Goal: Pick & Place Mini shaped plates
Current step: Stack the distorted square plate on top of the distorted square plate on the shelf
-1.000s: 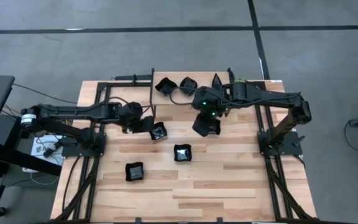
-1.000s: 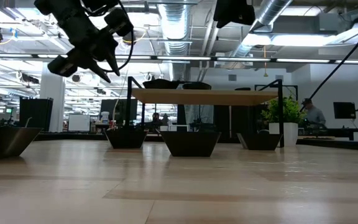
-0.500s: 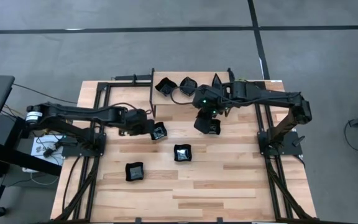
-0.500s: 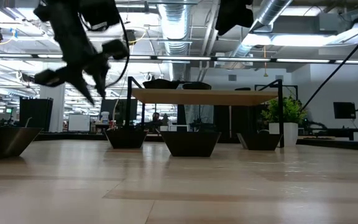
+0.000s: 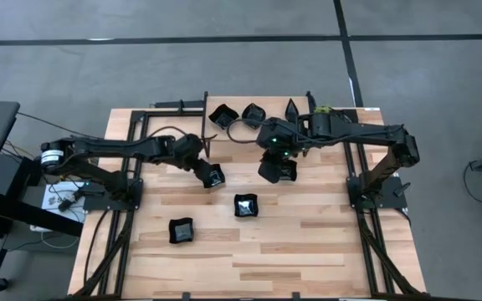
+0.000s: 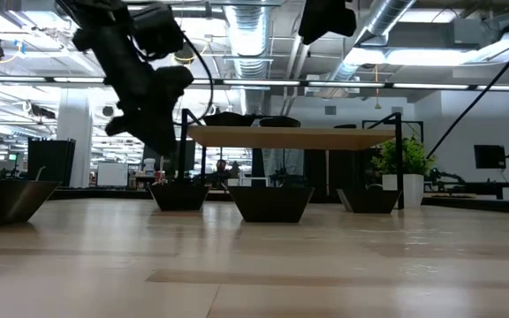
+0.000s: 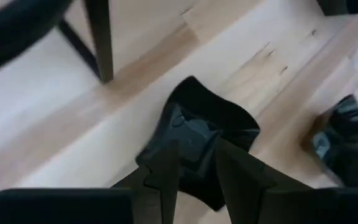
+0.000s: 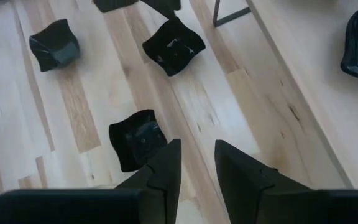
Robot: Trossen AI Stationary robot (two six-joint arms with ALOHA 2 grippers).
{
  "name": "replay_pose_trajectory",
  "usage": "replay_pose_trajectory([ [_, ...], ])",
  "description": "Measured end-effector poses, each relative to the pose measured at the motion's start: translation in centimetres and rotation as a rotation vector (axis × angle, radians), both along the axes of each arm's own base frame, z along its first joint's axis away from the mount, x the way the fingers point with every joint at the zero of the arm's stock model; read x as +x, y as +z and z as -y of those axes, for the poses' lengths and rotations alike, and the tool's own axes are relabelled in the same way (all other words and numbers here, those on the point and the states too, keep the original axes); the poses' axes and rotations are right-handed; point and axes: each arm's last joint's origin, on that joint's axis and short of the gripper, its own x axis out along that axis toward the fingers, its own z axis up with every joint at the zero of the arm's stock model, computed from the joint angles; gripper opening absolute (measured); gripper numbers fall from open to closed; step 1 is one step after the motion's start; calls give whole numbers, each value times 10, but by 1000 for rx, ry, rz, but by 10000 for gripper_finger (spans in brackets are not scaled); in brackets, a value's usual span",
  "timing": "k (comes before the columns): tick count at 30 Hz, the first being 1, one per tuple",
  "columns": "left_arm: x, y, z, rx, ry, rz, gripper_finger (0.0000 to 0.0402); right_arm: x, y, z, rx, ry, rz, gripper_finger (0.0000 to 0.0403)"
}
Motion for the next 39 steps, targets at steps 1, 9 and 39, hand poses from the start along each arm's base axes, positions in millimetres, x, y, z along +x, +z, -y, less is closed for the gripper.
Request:
replay_pose_trajectory([
  [1, 0, -1, -3, 10, -21, -6, 104, 0, 0, 0, 4, -6, 0, 93],
  [9, 3, -9, -10, 65, -227, -49, 104, 0, 0, -2, 18, -21, 2, 93],
  [39, 11, -39, -16, 128, -397, -201, 104, 1, 1, -1, 32, -50, 16, 93],
])
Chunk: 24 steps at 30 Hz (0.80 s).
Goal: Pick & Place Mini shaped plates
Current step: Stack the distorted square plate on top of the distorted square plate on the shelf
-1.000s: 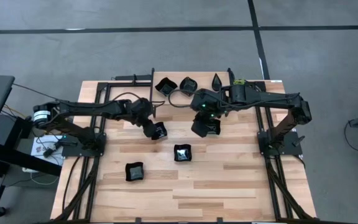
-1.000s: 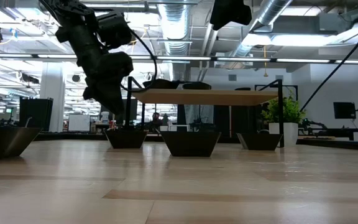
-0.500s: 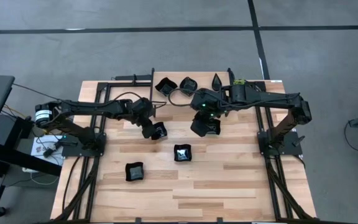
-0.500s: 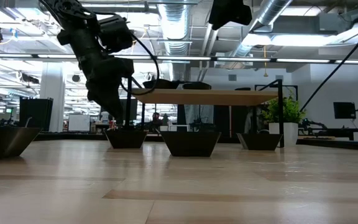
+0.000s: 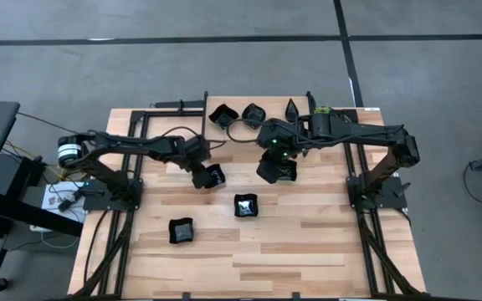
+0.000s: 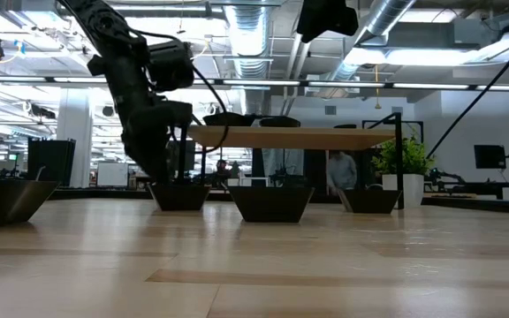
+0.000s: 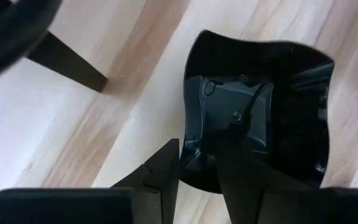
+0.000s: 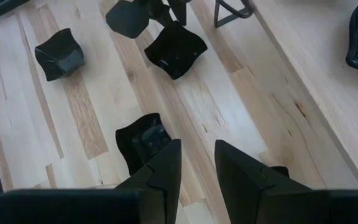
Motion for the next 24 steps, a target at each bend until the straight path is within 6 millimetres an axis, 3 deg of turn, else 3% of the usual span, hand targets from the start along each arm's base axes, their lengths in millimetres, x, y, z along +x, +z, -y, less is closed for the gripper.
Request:
replay_pose_trajectory([
  [12, 2, -2, 0, -1, 2, 1, 100, 0, 0, 0, -1, 0, 0, 93],
  [24, 3, -2, -1, 2, 2, 11, 43, 0, 0, 0, -1, -1, 0, 93],
])
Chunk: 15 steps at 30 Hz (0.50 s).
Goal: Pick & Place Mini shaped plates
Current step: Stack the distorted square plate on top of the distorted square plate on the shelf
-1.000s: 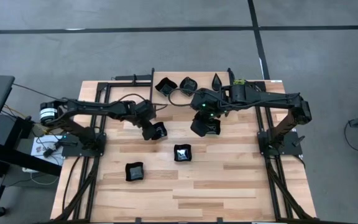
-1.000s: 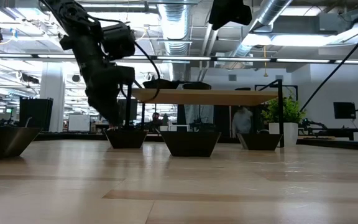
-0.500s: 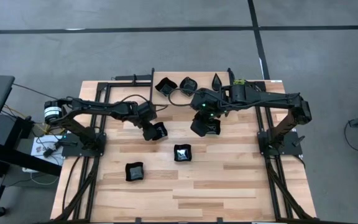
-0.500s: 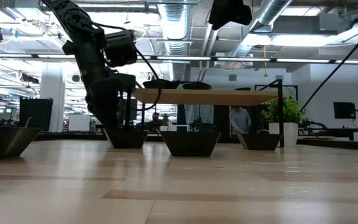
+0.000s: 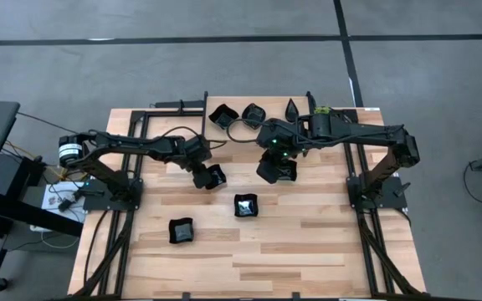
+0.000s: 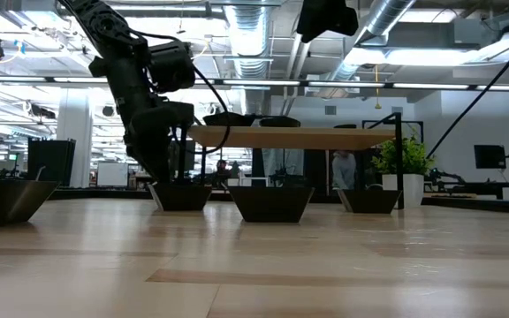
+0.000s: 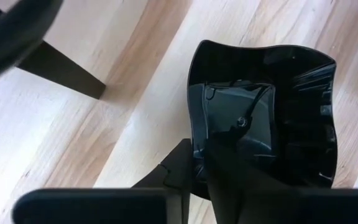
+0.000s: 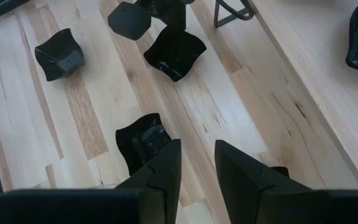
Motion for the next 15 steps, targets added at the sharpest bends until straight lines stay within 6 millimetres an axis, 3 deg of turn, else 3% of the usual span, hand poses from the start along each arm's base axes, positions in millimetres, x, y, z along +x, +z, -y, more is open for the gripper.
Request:
replay_pose_trajectory([
  [15, 3, 0, 11, 1, -45, 5, 11, 0, 0, 0, 0, 0, 0, 93],
])
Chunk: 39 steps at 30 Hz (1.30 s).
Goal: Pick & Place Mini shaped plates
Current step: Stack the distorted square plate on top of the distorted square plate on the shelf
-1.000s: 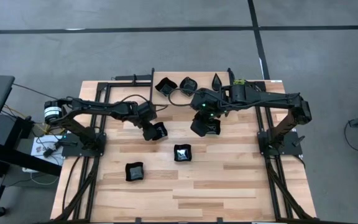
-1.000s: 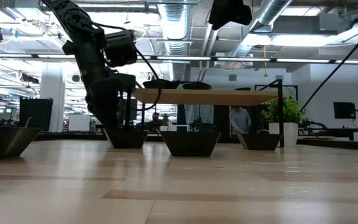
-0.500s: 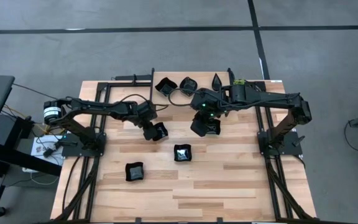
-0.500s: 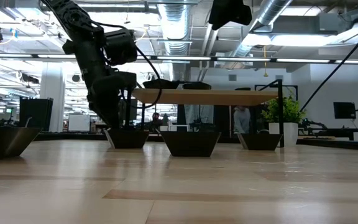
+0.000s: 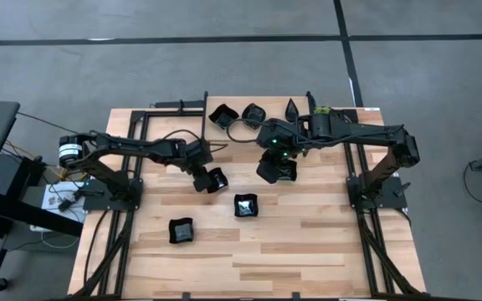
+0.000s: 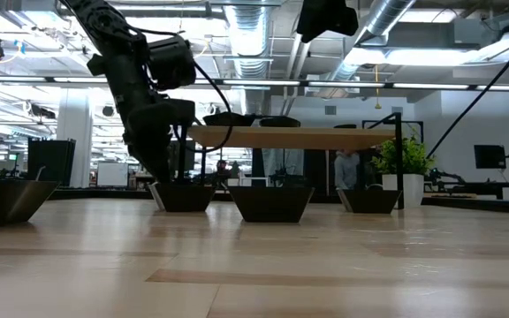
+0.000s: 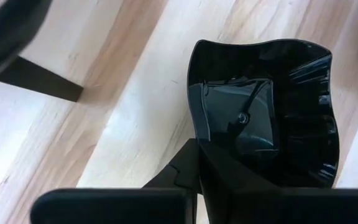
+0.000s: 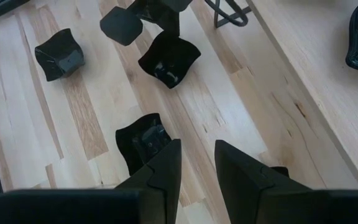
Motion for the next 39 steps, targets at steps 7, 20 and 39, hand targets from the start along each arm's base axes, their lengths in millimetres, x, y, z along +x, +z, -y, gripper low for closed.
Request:
replay_pose_trajectory([
  [7, 1, 0, 3, 0, -12, 2, 24, 0, 0, 0, 0, 0, 0, 93],
  [20, 2, 0, 10, 0, -40, 2, 35, 0, 0, 0, 0, 0, 0, 93],
  [39, 3, 0, 11, 0, -43, 2, 11, 1, 1, 0, -1, 0, 18, 93],
])
